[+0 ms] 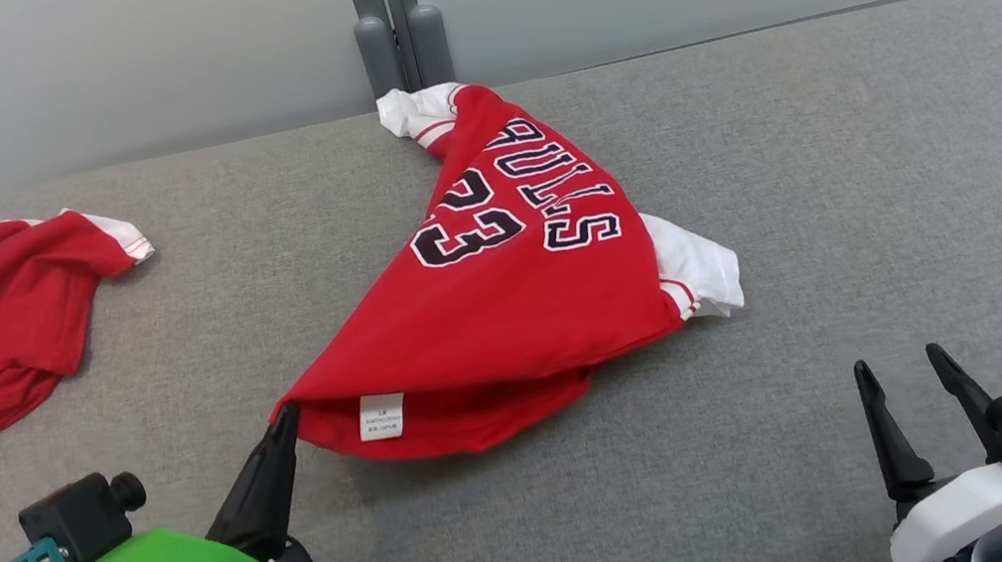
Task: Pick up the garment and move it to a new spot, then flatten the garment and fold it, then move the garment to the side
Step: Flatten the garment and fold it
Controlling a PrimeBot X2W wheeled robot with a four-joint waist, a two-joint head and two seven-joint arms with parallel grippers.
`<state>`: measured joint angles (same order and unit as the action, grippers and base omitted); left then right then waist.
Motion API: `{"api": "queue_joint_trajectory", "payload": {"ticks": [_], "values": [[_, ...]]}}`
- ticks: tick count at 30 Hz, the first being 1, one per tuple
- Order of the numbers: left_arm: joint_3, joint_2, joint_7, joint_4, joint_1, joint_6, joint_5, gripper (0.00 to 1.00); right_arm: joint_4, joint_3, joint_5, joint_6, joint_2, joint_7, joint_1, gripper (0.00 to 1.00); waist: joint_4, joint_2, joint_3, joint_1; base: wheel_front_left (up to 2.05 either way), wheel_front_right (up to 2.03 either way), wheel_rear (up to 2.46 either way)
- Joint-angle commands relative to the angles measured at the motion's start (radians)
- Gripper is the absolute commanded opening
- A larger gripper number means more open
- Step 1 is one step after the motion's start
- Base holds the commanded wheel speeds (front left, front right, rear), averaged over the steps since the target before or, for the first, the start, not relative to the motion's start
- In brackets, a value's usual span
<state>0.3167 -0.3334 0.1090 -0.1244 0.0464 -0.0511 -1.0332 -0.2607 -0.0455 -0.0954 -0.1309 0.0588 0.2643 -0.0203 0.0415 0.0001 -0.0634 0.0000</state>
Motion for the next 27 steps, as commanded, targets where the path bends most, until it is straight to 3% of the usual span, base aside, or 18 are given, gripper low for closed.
{"api": "queue_joint_trajectory", "payload": {"ticks": [1,8,12,17,27], "values": [[-0.002,-0.035,0.029,0.003,0.012,0.013,-0.008,0.00,-0.005,0.008,0.005,0.000,0.006,0.000,0.002,1.00,0.004,-0.0001,0.014,0.0000,0.00,0.00,0.00],[0.017,-0.133,0.192,-0.153,-0.118,0.135,-0.200,0.00,0.001,0.002,-0.003,0.000,0.007,0.000,-0.019,1.00,-0.020,-0.0001,0.011,0.0000,0.00,0.00,0.00],[0.045,-0.169,0.249,-0.216,-0.195,0.166,-0.299,0.00,0.006,-0.005,0.000,0.000,0.007,0.000,-0.027,1.00,-0.014,-0.0001,-0.017,0.0000,0.00,0.00,0.00],[0.072,-0.106,0.261,-0.120,-0.152,0.178,-0.390,0.00,0.014,0.004,0.005,0.000,0.014,0.000,0.008,1.00,-0.003,-0.0001,-0.067,0.0000,0.00,0.00,0.00],[0.038,0.051,0.102,0.397,0.069,0.158,-0.315,0.00,0.013,0.021,0.010,0.000,0.033,0.000,0.052,1.00,-0.012,-0.0001,-0.115,0.0000,0.00,0.00,0.00]]}}
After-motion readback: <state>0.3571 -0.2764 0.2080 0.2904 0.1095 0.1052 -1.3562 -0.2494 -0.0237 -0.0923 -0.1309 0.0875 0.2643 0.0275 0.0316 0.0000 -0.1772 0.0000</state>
